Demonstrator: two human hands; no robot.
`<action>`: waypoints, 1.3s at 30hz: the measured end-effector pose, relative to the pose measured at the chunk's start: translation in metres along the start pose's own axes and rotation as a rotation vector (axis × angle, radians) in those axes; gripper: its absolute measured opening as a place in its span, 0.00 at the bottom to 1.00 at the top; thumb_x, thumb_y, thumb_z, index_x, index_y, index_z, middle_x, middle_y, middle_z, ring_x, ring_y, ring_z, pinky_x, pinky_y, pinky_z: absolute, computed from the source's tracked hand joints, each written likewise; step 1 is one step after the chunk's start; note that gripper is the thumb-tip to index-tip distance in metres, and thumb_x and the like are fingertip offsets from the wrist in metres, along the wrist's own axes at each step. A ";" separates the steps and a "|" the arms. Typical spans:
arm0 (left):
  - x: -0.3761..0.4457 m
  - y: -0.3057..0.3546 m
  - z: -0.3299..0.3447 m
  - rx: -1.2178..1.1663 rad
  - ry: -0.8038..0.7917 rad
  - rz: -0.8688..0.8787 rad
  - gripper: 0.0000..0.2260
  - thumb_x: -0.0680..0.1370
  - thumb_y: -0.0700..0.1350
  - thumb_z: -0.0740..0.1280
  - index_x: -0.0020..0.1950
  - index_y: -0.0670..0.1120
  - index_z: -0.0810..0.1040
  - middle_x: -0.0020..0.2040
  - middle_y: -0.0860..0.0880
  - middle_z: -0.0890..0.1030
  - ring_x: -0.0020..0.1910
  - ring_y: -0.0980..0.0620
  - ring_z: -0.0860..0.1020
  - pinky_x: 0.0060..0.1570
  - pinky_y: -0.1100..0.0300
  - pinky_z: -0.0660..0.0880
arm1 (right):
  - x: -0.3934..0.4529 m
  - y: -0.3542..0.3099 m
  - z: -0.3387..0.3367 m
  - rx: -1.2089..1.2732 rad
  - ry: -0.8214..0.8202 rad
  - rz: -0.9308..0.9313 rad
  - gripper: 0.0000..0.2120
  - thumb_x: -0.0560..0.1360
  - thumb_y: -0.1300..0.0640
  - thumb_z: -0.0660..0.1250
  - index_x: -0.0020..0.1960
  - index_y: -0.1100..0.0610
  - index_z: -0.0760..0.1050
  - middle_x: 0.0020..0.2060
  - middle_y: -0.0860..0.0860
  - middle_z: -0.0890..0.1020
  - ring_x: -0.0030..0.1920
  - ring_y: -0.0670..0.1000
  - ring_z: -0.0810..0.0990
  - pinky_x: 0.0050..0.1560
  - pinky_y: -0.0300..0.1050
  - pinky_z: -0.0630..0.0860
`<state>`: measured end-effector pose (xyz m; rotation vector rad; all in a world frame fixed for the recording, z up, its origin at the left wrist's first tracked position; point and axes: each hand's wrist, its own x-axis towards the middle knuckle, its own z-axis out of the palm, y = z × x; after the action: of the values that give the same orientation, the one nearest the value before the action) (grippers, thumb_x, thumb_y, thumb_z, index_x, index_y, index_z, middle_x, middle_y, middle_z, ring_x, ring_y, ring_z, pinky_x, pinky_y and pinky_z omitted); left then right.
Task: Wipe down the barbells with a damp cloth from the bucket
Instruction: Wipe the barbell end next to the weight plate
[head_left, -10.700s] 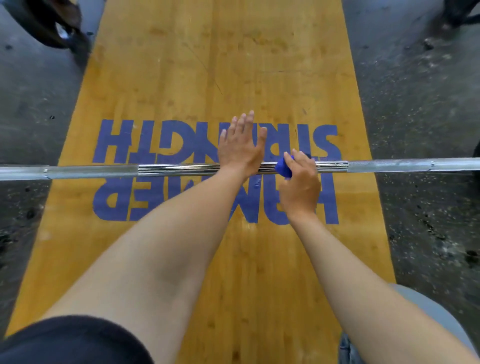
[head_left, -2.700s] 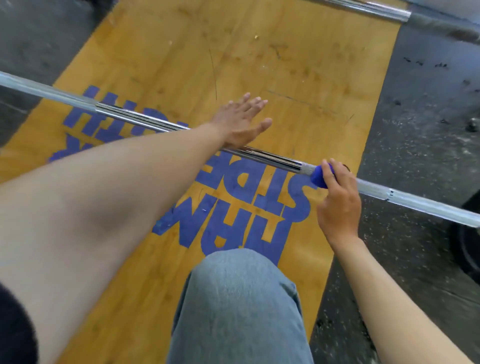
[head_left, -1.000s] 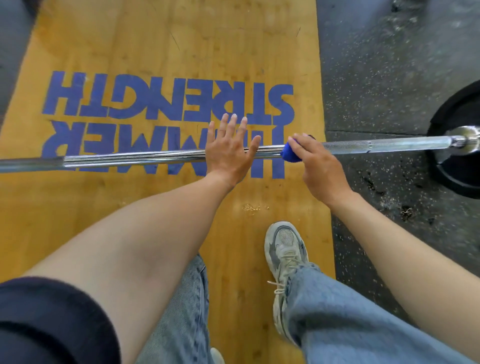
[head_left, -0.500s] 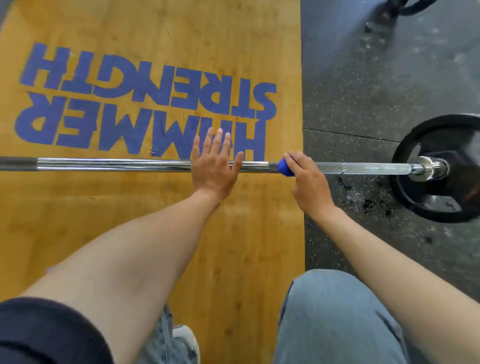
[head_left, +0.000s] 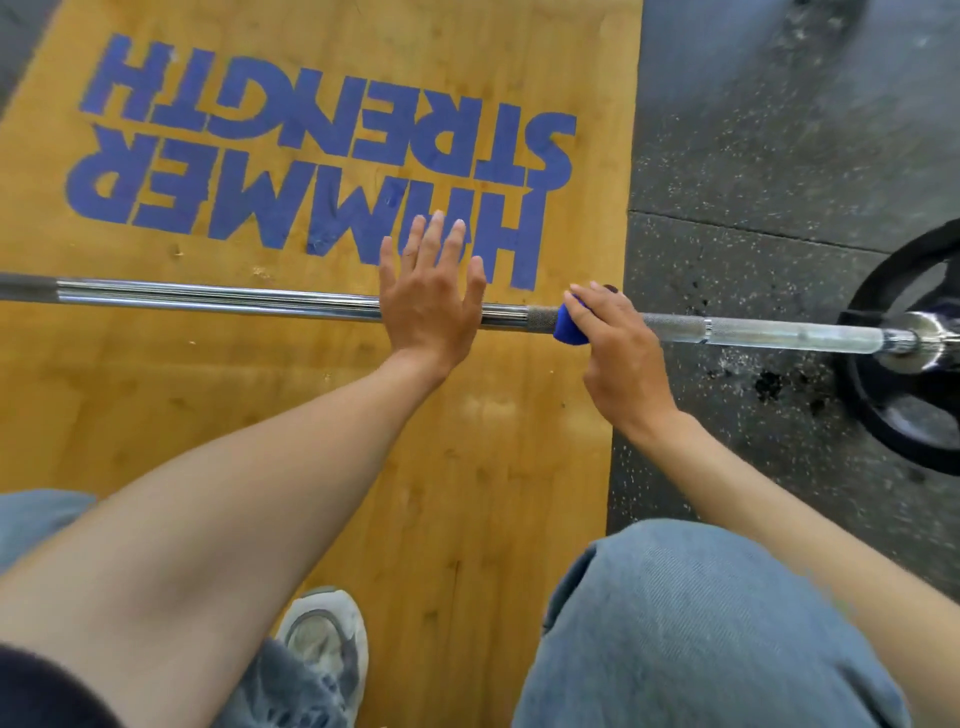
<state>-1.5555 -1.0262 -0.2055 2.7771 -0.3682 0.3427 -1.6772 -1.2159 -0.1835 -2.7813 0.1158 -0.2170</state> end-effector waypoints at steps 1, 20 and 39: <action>0.000 0.003 0.002 0.014 -0.023 -0.033 0.25 0.84 0.59 0.52 0.75 0.49 0.74 0.76 0.48 0.72 0.78 0.48 0.65 0.79 0.42 0.51 | 0.005 -0.008 0.001 0.009 -0.046 -0.082 0.33 0.69 0.81 0.65 0.72 0.64 0.72 0.70 0.58 0.76 0.73 0.62 0.71 0.76 0.56 0.64; 0.000 0.003 0.008 0.084 -0.061 -0.004 0.26 0.81 0.55 0.50 0.74 0.49 0.75 0.75 0.48 0.74 0.76 0.46 0.69 0.77 0.40 0.53 | -0.022 0.023 -0.006 0.008 0.043 0.097 0.33 0.71 0.79 0.62 0.74 0.60 0.73 0.72 0.55 0.74 0.73 0.58 0.71 0.71 0.57 0.72; 0.061 0.005 0.024 -0.001 -0.057 -0.010 0.27 0.82 0.59 0.51 0.73 0.48 0.76 0.74 0.48 0.74 0.76 0.47 0.69 0.78 0.42 0.51 | 0.036 0.012 0.005 0.034 0.085 0.107 0.31 0.74 0.77 0.61 0.74 0.59 0.72 0.74 0.54 0.72 0.76 0.55 0.68 0.75 0.50 0.65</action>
<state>-1.4950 -1.0524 -0.2096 2.7911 -0.3676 0.2615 -1.6418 -1.2289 -0.1874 -2.7226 0.2789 -0.3065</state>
